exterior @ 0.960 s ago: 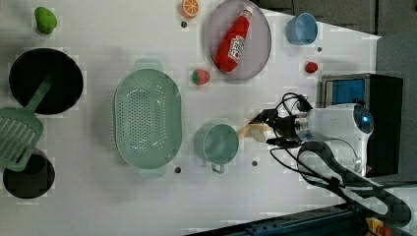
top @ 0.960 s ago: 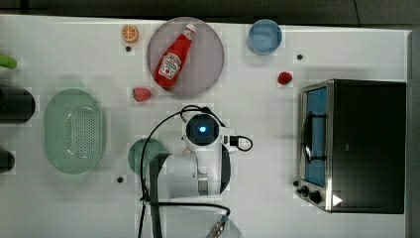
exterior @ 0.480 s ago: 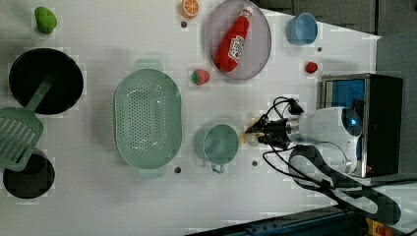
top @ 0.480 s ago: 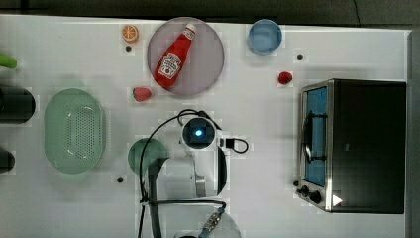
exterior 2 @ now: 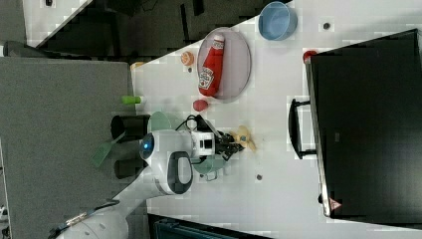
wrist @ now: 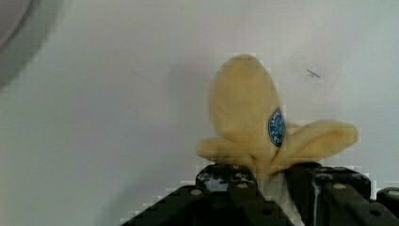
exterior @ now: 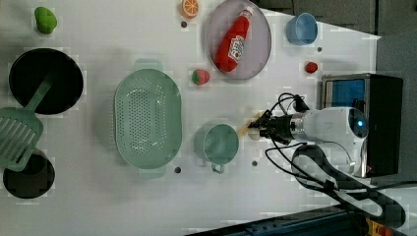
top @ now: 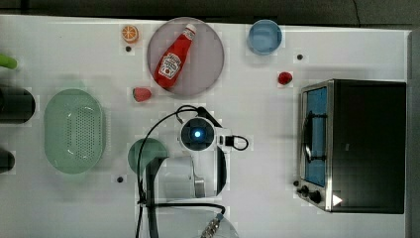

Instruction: Pick banana from table and place on oven.

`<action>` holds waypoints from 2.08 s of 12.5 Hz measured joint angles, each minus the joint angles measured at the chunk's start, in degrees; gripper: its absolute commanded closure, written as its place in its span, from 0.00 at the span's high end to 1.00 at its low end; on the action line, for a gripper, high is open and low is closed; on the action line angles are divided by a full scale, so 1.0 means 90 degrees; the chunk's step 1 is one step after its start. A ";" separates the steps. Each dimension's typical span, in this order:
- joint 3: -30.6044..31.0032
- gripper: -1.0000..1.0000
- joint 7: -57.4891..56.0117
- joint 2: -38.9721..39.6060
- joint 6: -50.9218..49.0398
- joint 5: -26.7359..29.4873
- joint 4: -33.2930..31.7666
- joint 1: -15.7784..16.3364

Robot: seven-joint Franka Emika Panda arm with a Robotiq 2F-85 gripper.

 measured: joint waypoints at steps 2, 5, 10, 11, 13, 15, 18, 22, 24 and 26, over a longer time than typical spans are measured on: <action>0.0022 0.25 0.0001 -0.0413 -0.0180 0.0224 0.0025 0.0006; -0.0028 0.25 0.0001 -0.1652 -0.1181 0.0023 0.0211 0.0045; -0.0112 0.25 0.0016 -0.3578 -0.3921 0.0058 0.1592 -0.0086; -0.0136 0.25 0.0017 -0.3670 -0.4506 0.0075 0.2014 -0.0124; -0.0393 0.25 0.0015 -0.3797 -0.5619 0.0072 0.2586 -0.0005; -0.0735 0.25 -0.0047 -0.3694 -0.5925 0.0097 0.3015 0.0080; -0.1270 0.25 -0.0502 -0.3255 -0.6020 0.0007 0.3556 -0.0039; -0.2367 0.25 -0.2040 -0.2525 -0.6046 0.0041 0.3929 -0.0068; -0.2969 0.25 -0.3091 -0.2033 -0.5770 0.0052 0.4134 -0.0089; -0.3527 0.25 -0.3973 -0.1743 -0.5187 0.0037 0.3954 -0.0170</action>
